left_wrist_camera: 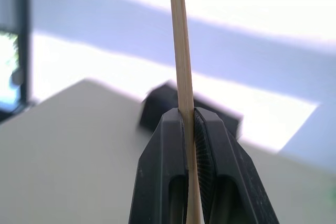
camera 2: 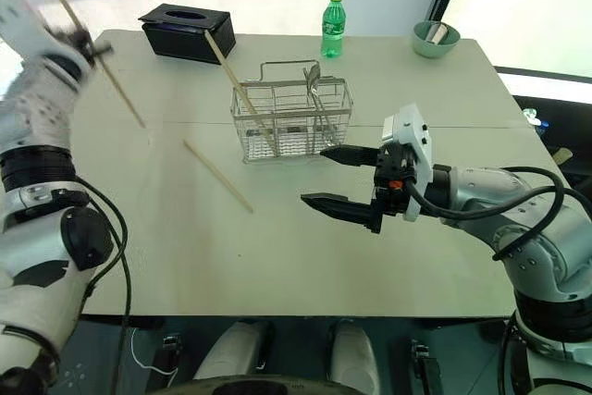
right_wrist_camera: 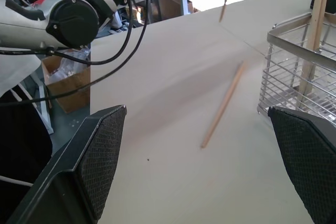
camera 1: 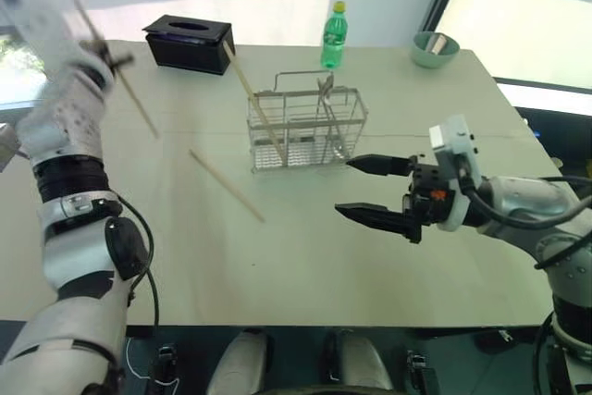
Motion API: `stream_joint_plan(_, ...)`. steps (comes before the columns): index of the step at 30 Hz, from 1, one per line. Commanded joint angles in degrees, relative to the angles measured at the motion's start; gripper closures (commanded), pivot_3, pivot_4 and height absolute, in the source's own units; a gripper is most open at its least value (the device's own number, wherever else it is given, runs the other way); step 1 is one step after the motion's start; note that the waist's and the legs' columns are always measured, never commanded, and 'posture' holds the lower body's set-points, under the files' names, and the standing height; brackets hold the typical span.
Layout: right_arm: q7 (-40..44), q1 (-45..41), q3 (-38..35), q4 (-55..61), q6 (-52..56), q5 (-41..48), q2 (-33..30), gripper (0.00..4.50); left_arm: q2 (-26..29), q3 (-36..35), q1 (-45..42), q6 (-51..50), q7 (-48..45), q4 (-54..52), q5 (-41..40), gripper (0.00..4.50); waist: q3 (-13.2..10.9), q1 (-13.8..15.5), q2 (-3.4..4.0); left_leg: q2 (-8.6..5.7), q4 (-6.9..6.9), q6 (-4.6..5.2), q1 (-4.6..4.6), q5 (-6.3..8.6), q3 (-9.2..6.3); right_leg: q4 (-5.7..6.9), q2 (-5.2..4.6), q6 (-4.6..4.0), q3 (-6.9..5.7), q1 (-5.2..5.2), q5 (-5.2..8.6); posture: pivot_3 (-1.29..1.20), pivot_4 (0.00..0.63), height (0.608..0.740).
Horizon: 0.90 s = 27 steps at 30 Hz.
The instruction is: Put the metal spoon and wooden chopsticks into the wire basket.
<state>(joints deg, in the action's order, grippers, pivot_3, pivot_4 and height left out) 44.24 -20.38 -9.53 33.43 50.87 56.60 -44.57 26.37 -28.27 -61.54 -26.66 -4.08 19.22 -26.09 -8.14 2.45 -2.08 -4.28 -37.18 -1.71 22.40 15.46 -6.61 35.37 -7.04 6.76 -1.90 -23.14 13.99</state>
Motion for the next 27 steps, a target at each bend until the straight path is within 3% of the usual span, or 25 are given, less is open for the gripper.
stream_joint_plan(1, -0.4, -1.1, -0.9, 0.4, -0.1, 1.4, -0.5, 0.0, -3.3, -0.4, -3.2, -2.2, -0.7, -7.8, -7.1, 4.46, 0.0, -0.1, 0.01, -0.02, -0.03, 0.08, 0.0, 0.04, 0.0, -0.06, 0.01, 0.05, 0.0, 0.04, -0.04, 0.0, 0.15, 0.667)
stream_joint_plan(9, -3.2, 0.2, -0.4, 1.6, -0.5, 1.4, 0.9, 0.0, -9.2, 9.7, -3.5, -3.1, -7.1, -9.7, -7.4, 4.46, 0.0, -0.3, 0.07, 0.05, -0.04, 0.2, -0.05, 0.09, 0.03, -0.03, 0.25, 0.08, 0.0, 0.01, -0.08, 0.0, 0.15, 0.667)
stream_joint_plan(16, -6.1, 1.9, -2.2, 2.8, -0.6, 2.7, 0.8, 0.0, -12.9, 18.6, 2.1, 6.4, -13.4, -5.5, 0.5, 4.46, 0.0, -0.3, 0.13, 0.02, -0.05, 0.22, -0.05, 0.09, 0.07, -0.05, 0.24, 0.06, 0.04, 0.02, -0.09, 0.0, 0.15, 0.667)
stream_joint_plan(25, -8.9, 4.2, -6.4, 3.6, -1.0, 4.5, -0.6, 0.0, -17.5, 21.9, 8.2, 16.8, -13.4, -0.3, 7.4, 4.46, 0.0, -0.1, 0.14, 0.03, -0.05, 0.28, 0.0, 0.12, 0.06, -0.12, 0.23, 0.04, 0.04, 0.01, -0.1, 0.0, 0.15, 0.667)
stream_joint_plan(27, -9.2, 4.4, -7.1, 3.3, -0.9, 4.8, -0.9, 0.0, -18.2, 21.3, 8.4, 17.0, -13.3, -0.5, 7.0, 3.7, 0.0, -0.1, 0.14, 0.03, -0.05, 0.3, 0.0, 0.13, 0.06, -0.13, 0.23, 0.04, 0.03, 0.01, -0.1, 0.0, 0.15, 0.667)
